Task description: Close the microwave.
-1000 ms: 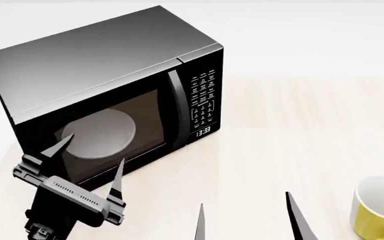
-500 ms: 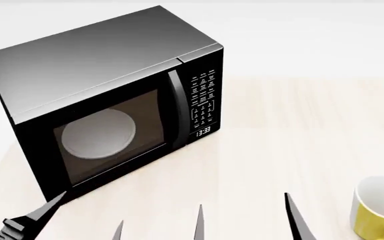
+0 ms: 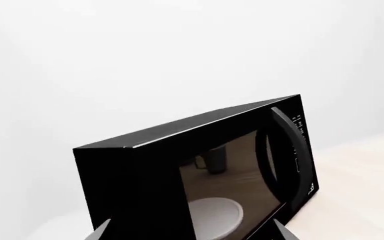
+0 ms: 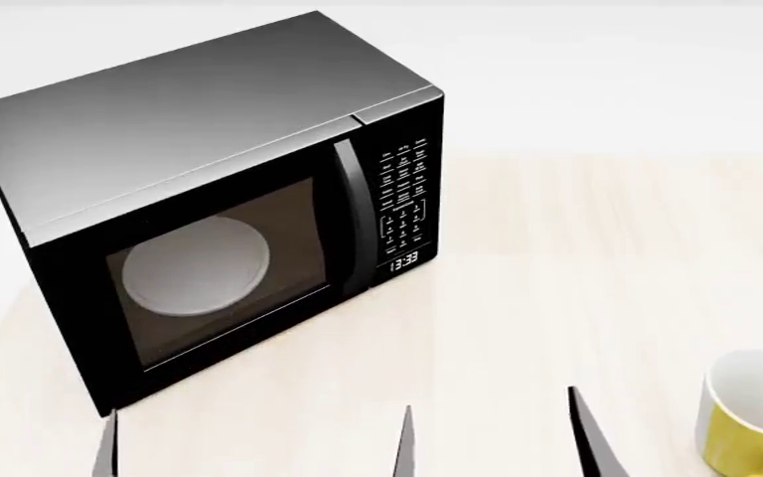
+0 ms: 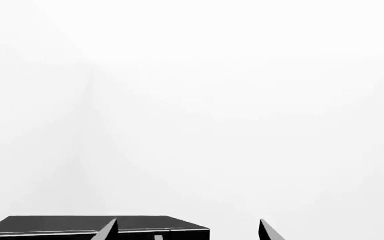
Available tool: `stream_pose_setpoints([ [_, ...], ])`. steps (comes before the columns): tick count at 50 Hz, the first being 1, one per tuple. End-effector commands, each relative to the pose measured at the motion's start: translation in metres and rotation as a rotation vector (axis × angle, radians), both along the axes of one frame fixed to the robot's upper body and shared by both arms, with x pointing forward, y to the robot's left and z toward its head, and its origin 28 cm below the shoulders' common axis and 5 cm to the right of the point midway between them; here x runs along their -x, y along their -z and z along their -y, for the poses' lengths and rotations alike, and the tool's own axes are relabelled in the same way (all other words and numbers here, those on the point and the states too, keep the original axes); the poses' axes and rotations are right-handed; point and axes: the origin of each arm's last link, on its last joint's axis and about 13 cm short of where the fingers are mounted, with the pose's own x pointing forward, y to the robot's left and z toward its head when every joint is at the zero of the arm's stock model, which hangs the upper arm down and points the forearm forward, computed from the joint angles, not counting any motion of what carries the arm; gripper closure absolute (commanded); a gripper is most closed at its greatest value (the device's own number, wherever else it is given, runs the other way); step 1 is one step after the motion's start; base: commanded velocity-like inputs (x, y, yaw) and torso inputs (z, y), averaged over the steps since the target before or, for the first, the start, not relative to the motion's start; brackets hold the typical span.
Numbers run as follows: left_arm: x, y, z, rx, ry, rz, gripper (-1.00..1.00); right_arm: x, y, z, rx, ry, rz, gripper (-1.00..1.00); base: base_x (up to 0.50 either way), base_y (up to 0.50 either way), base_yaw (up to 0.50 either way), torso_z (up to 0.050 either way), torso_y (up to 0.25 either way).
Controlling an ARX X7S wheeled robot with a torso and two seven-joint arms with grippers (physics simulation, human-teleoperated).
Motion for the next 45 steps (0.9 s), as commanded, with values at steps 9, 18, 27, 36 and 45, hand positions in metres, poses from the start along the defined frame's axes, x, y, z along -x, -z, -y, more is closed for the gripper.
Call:
stream_pose_setpoints([
  [9,0.005,0.007,-0.025,0.148,-0.413,0.043,-1.0,-0.016,0.015,0.01,-0.104,0.124,-0.182,-1.0,0.0,0.0,0.0,0.0,0.0],
  [18,0.004,0.002,-0.049,0.237,-0.728,0.126,-1.0,-0.042,0.025,0.047,-0.219,0.578,-0.293,-1.0,0.0,0.0,0.0,0.0,0.0],
  [27,0.004,-0.005,-0.053,0.116,-0.818,0.249,-1.0,-0.044,-0.013,0.067,-0.141,0.77,0.089,-1.0,0.0,0.0,0.0,0.0,0.0],
  [36,0.002,-0.012,-0.052,0.026,-0.819,0.337,-1.0,-0.042,-0.022,0.067,-0.09,0.754,0.216,-1.0,0.0,0.0,0.0,0.0,0.0],
  [45,-0.002,-0.008,-0.052,0.006,-0.816,0.32,-1.0,-0.044,-0.023,0.069,-0.101,0.757,0.224,-1.0,0.0,0.0,0.0,0.0,0.0],
])
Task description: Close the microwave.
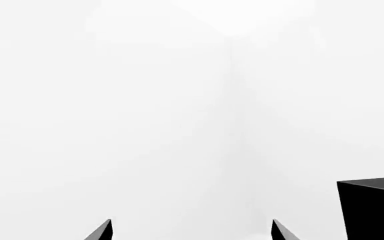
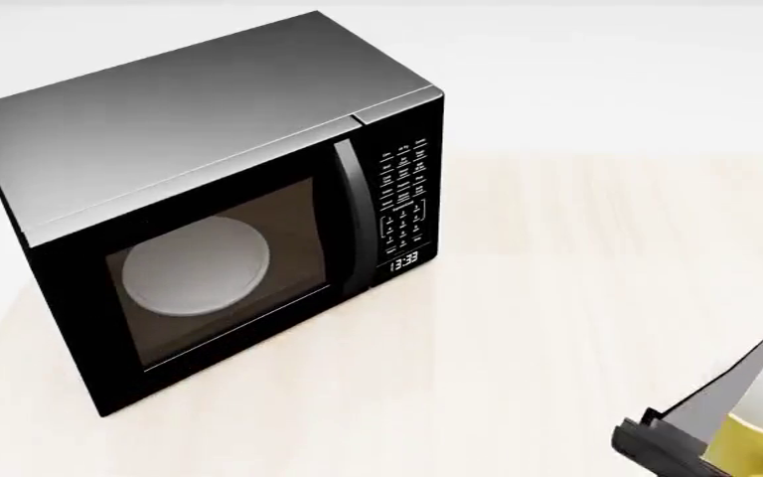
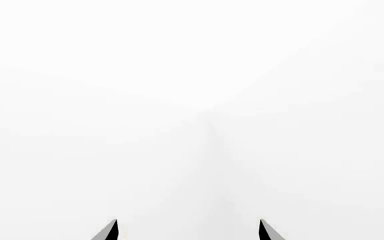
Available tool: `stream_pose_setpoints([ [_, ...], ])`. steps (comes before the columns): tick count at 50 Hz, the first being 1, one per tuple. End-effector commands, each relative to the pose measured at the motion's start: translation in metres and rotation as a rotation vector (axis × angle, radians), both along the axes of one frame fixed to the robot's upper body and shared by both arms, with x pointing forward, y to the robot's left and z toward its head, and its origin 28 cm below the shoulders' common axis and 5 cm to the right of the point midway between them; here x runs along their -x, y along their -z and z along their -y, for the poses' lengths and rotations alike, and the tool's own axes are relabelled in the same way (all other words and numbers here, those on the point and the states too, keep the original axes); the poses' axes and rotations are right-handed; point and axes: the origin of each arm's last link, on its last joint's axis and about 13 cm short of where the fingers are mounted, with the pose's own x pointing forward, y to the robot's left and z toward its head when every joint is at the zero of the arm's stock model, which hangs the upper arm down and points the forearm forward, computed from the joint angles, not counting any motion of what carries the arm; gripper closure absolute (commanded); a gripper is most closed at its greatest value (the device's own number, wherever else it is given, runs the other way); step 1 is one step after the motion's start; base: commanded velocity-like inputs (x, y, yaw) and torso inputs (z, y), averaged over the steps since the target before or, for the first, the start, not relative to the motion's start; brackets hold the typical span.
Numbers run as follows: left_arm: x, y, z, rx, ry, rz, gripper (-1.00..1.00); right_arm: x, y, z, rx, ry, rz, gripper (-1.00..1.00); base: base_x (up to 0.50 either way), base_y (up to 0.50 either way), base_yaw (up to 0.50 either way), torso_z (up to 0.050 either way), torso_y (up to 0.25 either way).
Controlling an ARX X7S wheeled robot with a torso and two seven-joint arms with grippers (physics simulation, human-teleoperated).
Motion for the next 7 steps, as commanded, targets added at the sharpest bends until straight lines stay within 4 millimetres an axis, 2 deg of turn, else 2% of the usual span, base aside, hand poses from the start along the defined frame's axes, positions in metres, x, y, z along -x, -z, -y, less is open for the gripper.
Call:
stream_pose_setpoints([
  [1,-0.0027,0.0011,-0.0012,-0.046,-0.031,0.009,-1.0,-0.0008,-0.0058,0.0053,0.036,0.045,0.068,-1.0,0.0,0.0,0.0,0.0,0.0],
  [7,-0.0067,0.0025,0.0027,-0.048,0.016,-0.015,-1.0,-0.0039,-0.0017,0.0021,0.033,0.008,0.034,-1.0,0.0,0.0,0.0,0.0,0.0],
])
